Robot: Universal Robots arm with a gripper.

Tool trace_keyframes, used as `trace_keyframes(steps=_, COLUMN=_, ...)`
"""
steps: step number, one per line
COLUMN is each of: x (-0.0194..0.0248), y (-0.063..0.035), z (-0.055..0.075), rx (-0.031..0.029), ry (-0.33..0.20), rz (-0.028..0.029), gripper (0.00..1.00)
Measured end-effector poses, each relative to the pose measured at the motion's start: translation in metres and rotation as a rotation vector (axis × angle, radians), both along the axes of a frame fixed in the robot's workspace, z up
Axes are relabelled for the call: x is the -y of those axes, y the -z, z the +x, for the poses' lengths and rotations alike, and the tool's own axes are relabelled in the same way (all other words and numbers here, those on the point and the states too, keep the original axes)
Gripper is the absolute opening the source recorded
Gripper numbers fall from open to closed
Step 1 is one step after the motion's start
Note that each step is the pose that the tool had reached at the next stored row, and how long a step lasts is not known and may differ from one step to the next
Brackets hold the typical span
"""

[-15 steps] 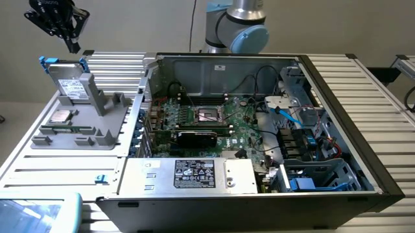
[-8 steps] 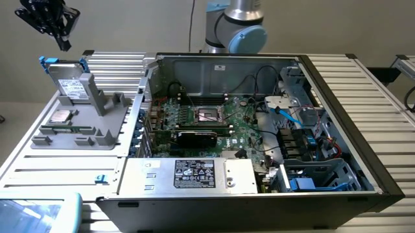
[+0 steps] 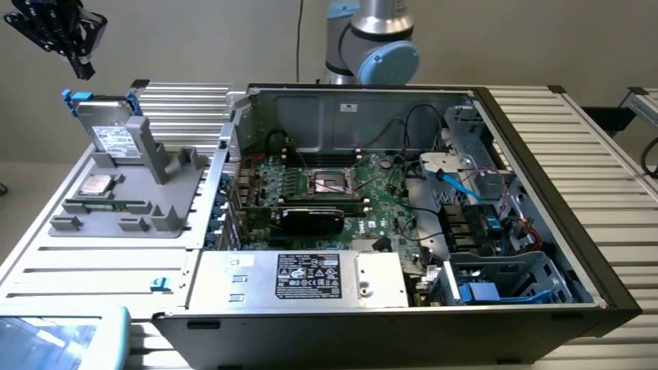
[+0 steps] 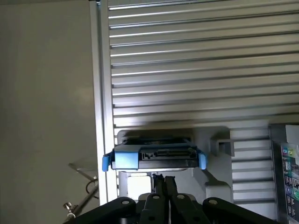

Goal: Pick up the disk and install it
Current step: 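Reach for the disk, then pick up the disk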

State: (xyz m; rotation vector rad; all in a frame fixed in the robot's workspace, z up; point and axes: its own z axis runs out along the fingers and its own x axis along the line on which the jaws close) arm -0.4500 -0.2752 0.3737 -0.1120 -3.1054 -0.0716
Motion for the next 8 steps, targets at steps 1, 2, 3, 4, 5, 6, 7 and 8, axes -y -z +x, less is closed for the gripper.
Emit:
trace_keyframes(steps=1, x=-0.0007, y=0.0011, z=-0.005, rx=-0.0003, ry=0.0, rz=0.0, gripper=0.11)
trace_keyframes(steps=2, x=-0.0013, y=0.0023, z=-0.009, rx=-0.0009, ry=0.0, rz=0.0, gripper=0.11)
trace_keyframes(steps=3, x=-0.0019, y=0.0038, z=-0.013, rx=-0.0014, ry=0.0, rz=0.0, gripper=0.11)
trace_keyframes(steps=4, x=-0.0024, y=0.0053, z=-0.016, rx=-0.002, ry=0.0, rz=0.0, gripper=0.11)
trace_keyframes(steps=5, x=-0.0026, y=0.0072, z=-0.017, rx=-0.002, ry=0.0, rz=0.0, gripper=0.11)
trace_keyframes(steps=6, x=-0.0027, y=0.0089, z=-0.018, rx=-0.0021, ry=0.0, rz=0.0, gripper=0.11)
trace_keyframes(steps=7, x=-0.0028, y=0.0103, z=-0.018, rx=-0.0024, ry=0.0, rz=0.0, gripper=0.11)
trace_keyframes(steps=8, x=-0.0028, y=0.0106, z=-0.018, rx=-0.0028, ry=0.0, rz=0.0, gripper=0.11)
